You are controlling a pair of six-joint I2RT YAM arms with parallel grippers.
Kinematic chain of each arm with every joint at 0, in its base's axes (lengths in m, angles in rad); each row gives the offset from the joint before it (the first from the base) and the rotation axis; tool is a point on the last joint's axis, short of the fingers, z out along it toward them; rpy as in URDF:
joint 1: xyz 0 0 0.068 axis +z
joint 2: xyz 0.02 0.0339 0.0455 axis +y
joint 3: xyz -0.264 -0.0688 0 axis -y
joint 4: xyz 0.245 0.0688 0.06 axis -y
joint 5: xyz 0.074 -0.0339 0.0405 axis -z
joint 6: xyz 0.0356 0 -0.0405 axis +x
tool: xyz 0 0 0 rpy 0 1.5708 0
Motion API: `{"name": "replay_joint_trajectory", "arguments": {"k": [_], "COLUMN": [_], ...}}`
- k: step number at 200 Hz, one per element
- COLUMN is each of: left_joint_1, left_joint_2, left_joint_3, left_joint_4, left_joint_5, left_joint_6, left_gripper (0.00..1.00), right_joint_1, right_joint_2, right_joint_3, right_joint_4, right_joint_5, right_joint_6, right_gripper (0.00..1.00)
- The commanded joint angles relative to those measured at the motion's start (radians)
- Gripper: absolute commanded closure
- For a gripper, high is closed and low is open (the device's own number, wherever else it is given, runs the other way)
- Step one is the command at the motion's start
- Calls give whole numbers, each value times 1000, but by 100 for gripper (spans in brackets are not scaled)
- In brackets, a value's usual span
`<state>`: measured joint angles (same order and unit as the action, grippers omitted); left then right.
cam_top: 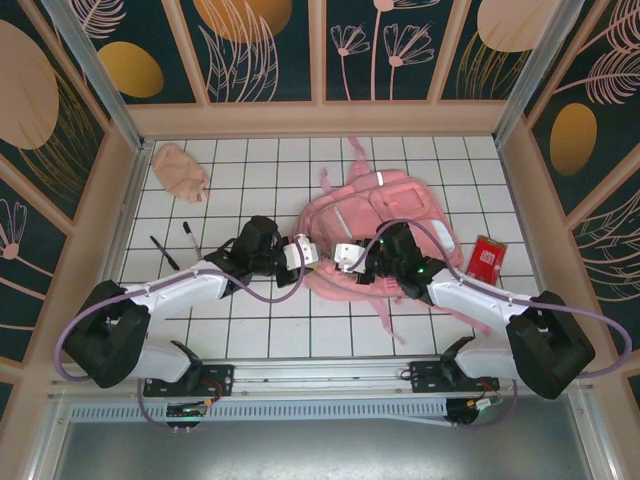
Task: Pack the student bag
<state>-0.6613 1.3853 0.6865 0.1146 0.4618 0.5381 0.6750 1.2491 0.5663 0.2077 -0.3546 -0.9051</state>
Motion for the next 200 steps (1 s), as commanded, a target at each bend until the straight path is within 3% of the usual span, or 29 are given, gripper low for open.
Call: {"name": "replay_joint_trajectory", "arguments": {"k": [1, 23, 45, 82, 116, 120, 133, 145, 161, 178, 184, 200], "left_joint_1": [72, 158, 163, 212, 236, 236, 235, 232, 211, 180, 169, 154], "left_joint_2": [4, 46, 116, 256, 309, 301, 257, 207, 157, 122, 112, 89], "left_joint_3": [-3, 25, 89, 202, 278, 273, 229, 175, 122, 91, 79, 51], "left_joint_4": [-11, -11, -54, -71, -119, -116, -70, -4, 40, 37, 40, 77], "left_joint_5": [9, 19, -49, -138, -5, 17, 79, 117, 152, 151, 148, 143], "left_joint_6": [-183, -217, -169, -211, -167, -163, -185, -230, -283, -309, -314, -359], "left_gripper": [100, 100, 100, 100, 100, 100, 100, 100, 100, 100, 100, 100], "right_joint_1": [-5, 0, 6, 10, 10, 10, 10, 15, 61, 97, 109, 137], "right_joint_2": [-30, -84, -110, -158, -164, -158, -144, -123, -87, -29, 2, 102], "right_joint_3": [-45, -61, -70, -64, -25, -23, -14, 22, 89, 198, 232, 309], "right_joint_4": [134, 77, 85, 16, -150, -151, -106, -53, 18, -57, -101, -218], "right_joint_5": [99, -43, -64, -109, -122, -114, -87, -32, 171, 324, 364, 465], "right_joint_6": [5, -61, -43, -56, -87, -69, 54, 239, 615, 968, 1053, 1142], "right_gripper": [100, 100, 100, 100, 100, 90, 45, 26, 13, 7, 1, 1]}}
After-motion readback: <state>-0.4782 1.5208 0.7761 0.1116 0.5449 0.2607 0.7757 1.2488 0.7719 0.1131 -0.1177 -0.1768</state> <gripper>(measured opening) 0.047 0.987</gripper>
